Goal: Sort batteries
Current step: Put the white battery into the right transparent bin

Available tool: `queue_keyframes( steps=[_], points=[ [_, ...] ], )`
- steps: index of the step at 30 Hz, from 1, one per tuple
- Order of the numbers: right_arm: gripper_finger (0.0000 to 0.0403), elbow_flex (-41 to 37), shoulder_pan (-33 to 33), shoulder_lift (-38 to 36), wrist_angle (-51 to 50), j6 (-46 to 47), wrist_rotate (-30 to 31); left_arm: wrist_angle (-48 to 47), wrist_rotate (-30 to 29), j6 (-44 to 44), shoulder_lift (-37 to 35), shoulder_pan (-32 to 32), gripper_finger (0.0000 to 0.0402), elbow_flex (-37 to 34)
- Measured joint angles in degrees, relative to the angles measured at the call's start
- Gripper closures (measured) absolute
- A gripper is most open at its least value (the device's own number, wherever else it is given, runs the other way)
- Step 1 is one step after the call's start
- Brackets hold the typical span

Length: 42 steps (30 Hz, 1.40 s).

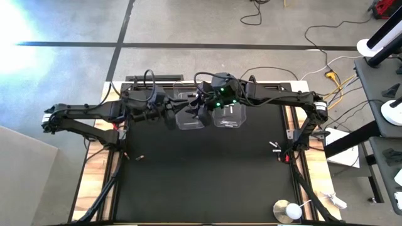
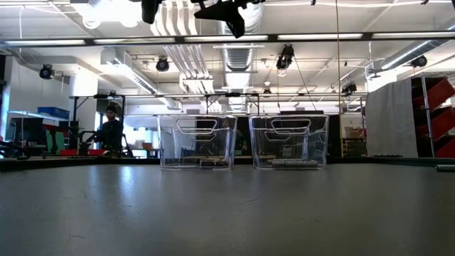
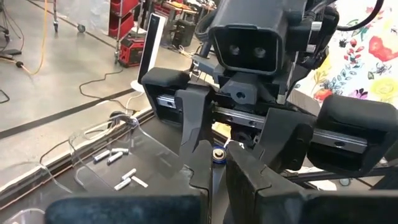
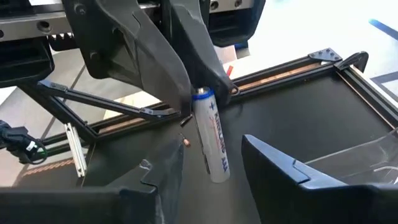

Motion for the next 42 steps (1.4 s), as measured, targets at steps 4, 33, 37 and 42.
queue_keyframes(
  steps=[4, 33, 37, 42],
  points=[
    [0.0283, 0.00, 0.00, -0.38, -0.06, -0.02, 0.00, 0.07, -0.01, -0.81, 0.13, 0.00, 0.0393, 0.00],
    [0.0374, 6.29, -8.59, -0.79, -46.61, -30.08, 9.23, -27.84, -4.57, -13.01, -15.34, -1.36, 0.0274, -0.25],
    [0.0373, -1.18, -13.24, -0.70, -44.82, -31.16, 11.09, -28.81, -4.56, -13.44, -17.19, -2.01, 0.0278, -1.81],
    [0.0372, -10.84, -15.68, -0.66, -41.96, -34.90, 11.02, -28.79, -4.56, -13.40, -17.89, -2.01, 0.0279, -2.27]
  ],
)
